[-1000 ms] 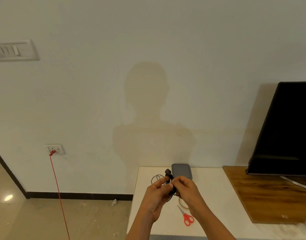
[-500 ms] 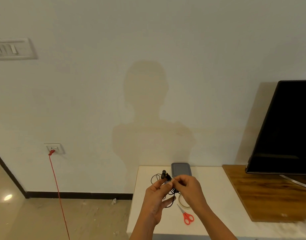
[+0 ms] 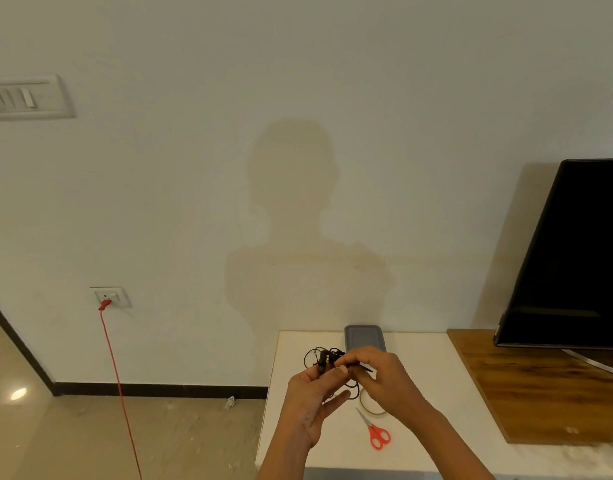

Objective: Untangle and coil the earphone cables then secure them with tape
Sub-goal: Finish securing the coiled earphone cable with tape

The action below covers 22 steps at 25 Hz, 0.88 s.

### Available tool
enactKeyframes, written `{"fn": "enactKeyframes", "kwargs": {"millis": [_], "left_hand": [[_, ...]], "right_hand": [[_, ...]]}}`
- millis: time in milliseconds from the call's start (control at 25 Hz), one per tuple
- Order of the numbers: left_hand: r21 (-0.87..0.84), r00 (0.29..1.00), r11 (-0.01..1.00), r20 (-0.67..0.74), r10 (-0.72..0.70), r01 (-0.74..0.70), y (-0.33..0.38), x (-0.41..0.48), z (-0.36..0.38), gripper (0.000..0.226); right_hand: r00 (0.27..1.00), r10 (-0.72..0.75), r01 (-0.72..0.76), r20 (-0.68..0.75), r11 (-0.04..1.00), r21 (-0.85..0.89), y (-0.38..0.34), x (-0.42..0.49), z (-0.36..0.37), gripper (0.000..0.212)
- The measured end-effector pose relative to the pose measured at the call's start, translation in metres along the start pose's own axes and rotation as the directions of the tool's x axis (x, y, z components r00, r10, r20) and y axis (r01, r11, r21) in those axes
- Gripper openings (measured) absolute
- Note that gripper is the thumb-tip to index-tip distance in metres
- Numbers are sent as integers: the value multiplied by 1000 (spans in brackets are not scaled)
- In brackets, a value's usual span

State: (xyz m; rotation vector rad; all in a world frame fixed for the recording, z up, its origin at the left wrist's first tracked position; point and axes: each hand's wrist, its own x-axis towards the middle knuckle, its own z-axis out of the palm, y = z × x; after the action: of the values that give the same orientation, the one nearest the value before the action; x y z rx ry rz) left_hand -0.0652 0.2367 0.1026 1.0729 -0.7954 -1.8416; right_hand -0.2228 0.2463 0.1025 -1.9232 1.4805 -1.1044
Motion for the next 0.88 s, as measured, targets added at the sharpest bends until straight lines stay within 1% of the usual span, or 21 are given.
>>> {"fn": "enactKeyframes", "kwargs": {"millis": [80,120,280,360,440,520,560,600,640,680,720,760,800,840,880], "left_hand": [[27,1000,1000,-7,-2,2,0,-1,-1,28],[40,1000,999,-5,-6,6,0,-1,0,28],[54,999,998,13,-32,32,3,-6,3,30],[40,999,998,31,-42,41,3,-7,3,28],[6,997,998,45,-56,56,5,-9,4,24],[-4,996,997,28,-82,82,5,-11,5,22],[44,997,996,-17,-71,72,3,-13,5,22],[146,995,989,-98,-6,21,1,-13,4,22],[309,973,947,-175,149,-89,-1,-12,1,23],[485,914,841,-179,364,-240,-1,-11,-3,22],[623,840,688,-88,535,-373,2,-10,-6,22],[714,796,537,48,603,-450,6,-9,-8,25],[754,802,446,175,571,-482,11,-8,-8,30],[764,825,408,275,494,-499,14,-6,-6,31],[758,837,402,340,429,-513,15,-4,-5,27]], "right_hand": [[997,8,-9,75,1000,17,0,0,-3,25],[997,18,-20,79,1000,23,0,0,-3,21],[999,32,-30,-39,998,59,0,-2,-1,19],[996,46,-38,-76,995,97,-2,-4,0,13],[987,110,-87,-119,979,184,-3,-6,3,8],[961,212,-155,-175,944,292,-3,-8,7,15],[944,269,-191,-190,917,351,-3,-8,9,17],[929,318,-222,-188,887,404,-5,-8,10,16],[921,350,-246,-173,864,438,-6,-8,8,15],[921,360,-262,-147,854,450,-8,-8,6,14],[930,350,-268,-114,856,442,-10,-8,2,14],[941,329,-266,-78,864,427,-13,-7,-2,14],[951,305,-259,-47,873,412,-16,-7,-5,14],[958,285,-251,-28,882,399,-19,-6,-7,14],[962,271,-241,-24,890,388,-21,-5,-8,13]]}}
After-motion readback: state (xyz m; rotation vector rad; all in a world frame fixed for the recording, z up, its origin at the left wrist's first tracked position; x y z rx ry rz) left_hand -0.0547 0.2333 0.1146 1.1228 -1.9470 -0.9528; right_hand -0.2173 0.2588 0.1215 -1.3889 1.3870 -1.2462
